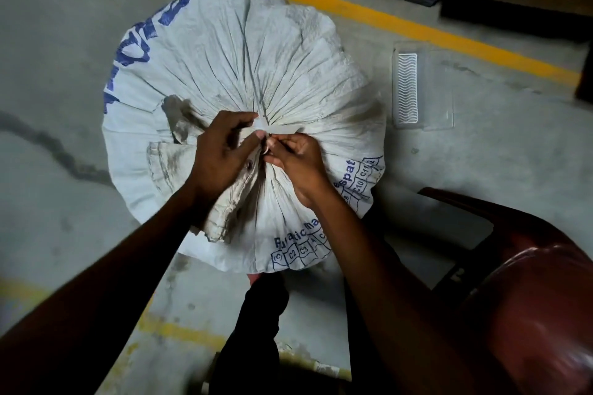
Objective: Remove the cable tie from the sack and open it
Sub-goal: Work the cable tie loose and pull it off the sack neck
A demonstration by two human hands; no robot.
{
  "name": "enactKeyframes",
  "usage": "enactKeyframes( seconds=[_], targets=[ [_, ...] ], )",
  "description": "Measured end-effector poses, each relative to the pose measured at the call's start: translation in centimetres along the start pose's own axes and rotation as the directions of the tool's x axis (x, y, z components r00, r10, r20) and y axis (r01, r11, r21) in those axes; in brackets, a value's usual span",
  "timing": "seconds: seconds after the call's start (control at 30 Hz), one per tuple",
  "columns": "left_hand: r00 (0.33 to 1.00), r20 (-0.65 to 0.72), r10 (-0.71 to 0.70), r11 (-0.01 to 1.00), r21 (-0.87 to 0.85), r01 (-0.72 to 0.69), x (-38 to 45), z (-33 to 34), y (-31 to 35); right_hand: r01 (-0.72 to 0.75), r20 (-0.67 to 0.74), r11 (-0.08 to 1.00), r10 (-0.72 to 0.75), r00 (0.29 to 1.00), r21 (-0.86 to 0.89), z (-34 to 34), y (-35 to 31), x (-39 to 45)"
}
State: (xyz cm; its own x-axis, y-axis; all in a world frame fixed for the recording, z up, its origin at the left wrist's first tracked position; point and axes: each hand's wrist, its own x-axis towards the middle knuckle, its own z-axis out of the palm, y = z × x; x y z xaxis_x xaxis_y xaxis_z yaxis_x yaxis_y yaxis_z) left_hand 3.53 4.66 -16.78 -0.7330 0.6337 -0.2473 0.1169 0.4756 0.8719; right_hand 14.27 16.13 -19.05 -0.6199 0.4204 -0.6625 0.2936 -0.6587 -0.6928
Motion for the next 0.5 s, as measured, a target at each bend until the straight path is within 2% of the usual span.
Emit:
enactKeyframes(
  seconds=[0.13,0.27,0.33,0.43,0.5],
  targets=[
    [0.992,-0.096,0.078,0.997,0.017,-0.077,0.2,1.4,-0.7,-0.024,-0.012,0.998,0.025,1.0,0.05,0.0,0.2,-0.1],
    [0.984,-0.082,0.158,0.962,0.238,-0.134,-0.1,2.1,-1.6,-0.058,0.022,0.995,0.057,0.998,0.082,-0.2,0.4,-0.1],
    [0.978,-0.083,0.189,0.942,0.296,-0.157,-0.2,2.3,-1.7,-0.069,0.034,0.992,0.065,0.997,0.108,-0.2,0.6,-0.2],
    [0.969,-0.137,0.207,0.948,0.273,-0.164,-0.2,2.8,-1.3,-0.057,0.063,0.985,0.047,0.997,0.163,-0.4,1.0,-0.4],
    [0.969,-0.223,0.108,0.983,0.167,-0.071,0.0,2.9,-1.4,-0.066,0.097,0.973,0.046,0.994,0.219,-0.9,1.2,-0.6]
  ],
)
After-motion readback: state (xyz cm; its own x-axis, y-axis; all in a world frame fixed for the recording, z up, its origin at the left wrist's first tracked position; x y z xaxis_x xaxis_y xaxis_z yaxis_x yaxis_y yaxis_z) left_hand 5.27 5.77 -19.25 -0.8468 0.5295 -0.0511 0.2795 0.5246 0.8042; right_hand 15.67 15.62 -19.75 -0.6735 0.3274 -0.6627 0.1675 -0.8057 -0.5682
